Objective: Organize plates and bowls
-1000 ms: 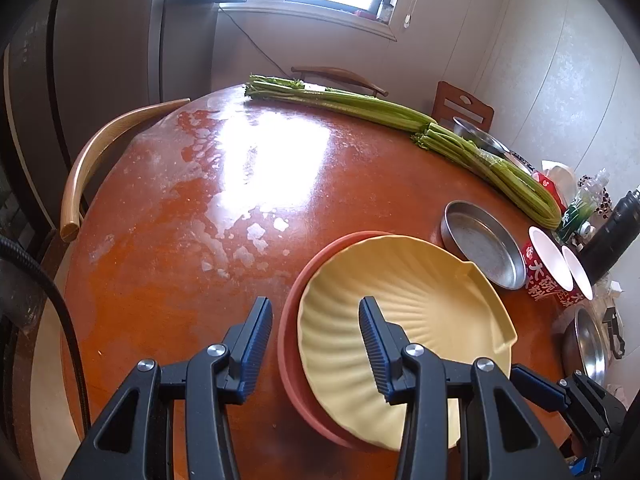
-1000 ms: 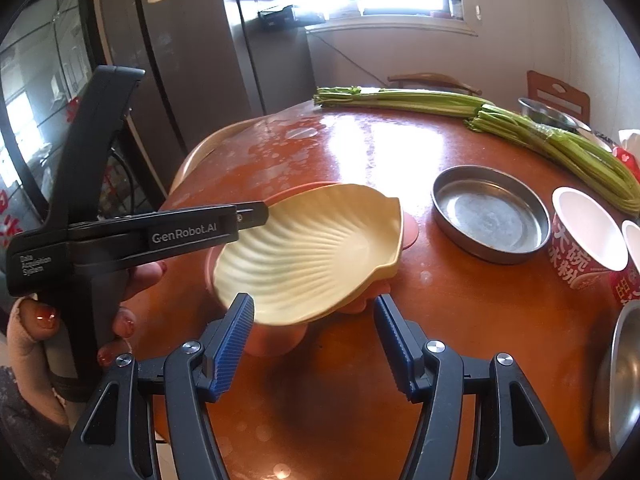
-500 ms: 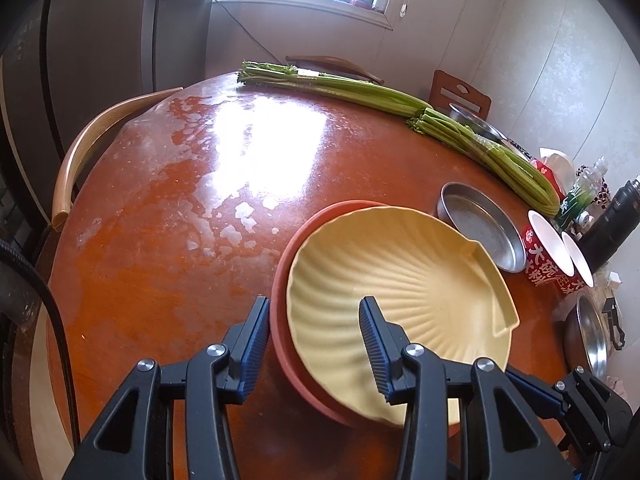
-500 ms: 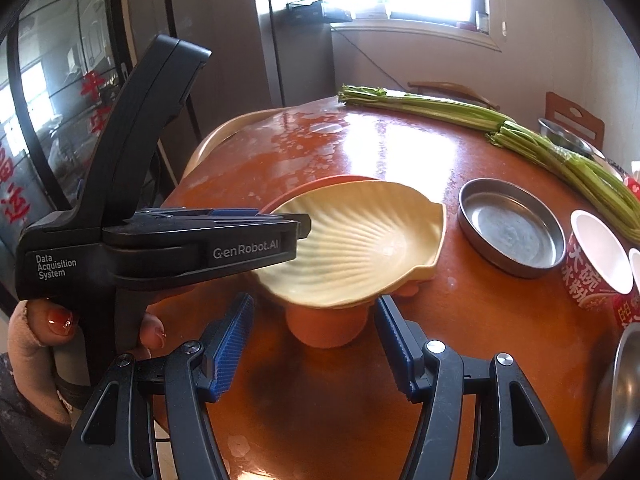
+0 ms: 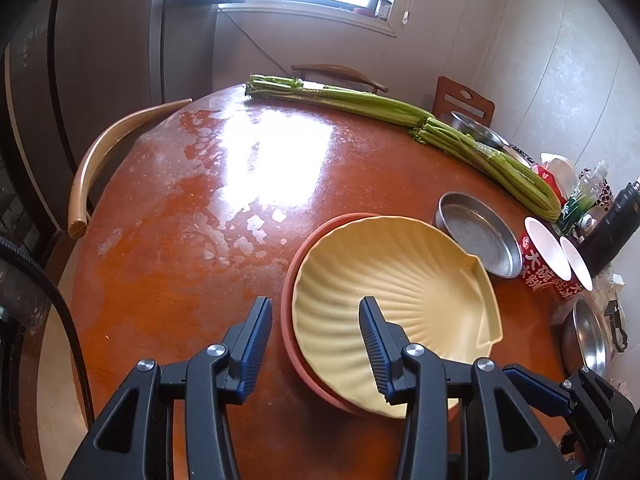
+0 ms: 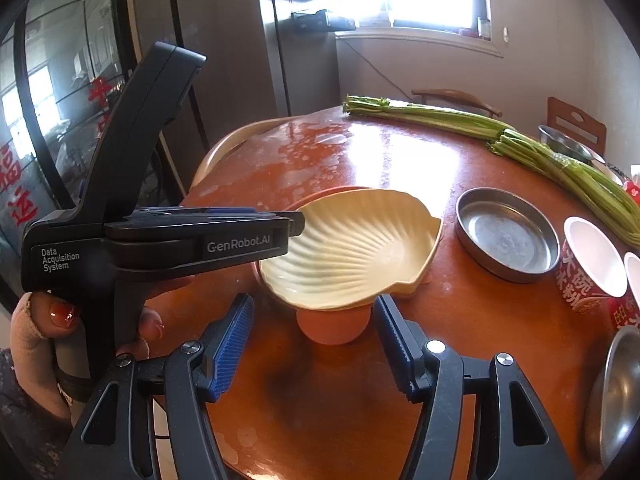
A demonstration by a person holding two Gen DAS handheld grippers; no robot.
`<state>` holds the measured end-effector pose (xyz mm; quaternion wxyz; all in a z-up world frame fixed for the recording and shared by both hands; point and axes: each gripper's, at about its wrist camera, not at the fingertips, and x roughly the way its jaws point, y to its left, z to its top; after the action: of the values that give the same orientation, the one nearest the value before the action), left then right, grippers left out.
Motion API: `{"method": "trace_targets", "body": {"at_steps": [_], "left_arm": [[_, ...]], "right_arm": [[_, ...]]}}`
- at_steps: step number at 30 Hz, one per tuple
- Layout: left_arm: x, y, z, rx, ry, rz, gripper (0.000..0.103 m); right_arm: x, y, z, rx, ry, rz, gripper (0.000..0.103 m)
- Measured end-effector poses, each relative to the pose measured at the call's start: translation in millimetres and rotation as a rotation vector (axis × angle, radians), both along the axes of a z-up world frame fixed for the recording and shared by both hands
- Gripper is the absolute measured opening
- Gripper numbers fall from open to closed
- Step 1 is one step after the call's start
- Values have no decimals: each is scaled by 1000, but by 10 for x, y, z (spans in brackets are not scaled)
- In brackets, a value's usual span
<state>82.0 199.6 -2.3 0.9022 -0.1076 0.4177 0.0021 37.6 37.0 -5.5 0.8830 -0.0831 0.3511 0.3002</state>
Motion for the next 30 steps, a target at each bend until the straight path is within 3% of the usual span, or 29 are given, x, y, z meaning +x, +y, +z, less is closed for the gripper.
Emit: {"method": "trace_targets", "body": {"at_steps": [12, 30], "left_arm": [[-131, -341, 311, 50, -40, -28, 46], [-124, -1205, 641, 108, -80, -139, 48]], "right_arm": [[-59, -390, 225, 76, -27, -60, 65], [-64, -1255, 461, 182, -46, -202, 68]]}}
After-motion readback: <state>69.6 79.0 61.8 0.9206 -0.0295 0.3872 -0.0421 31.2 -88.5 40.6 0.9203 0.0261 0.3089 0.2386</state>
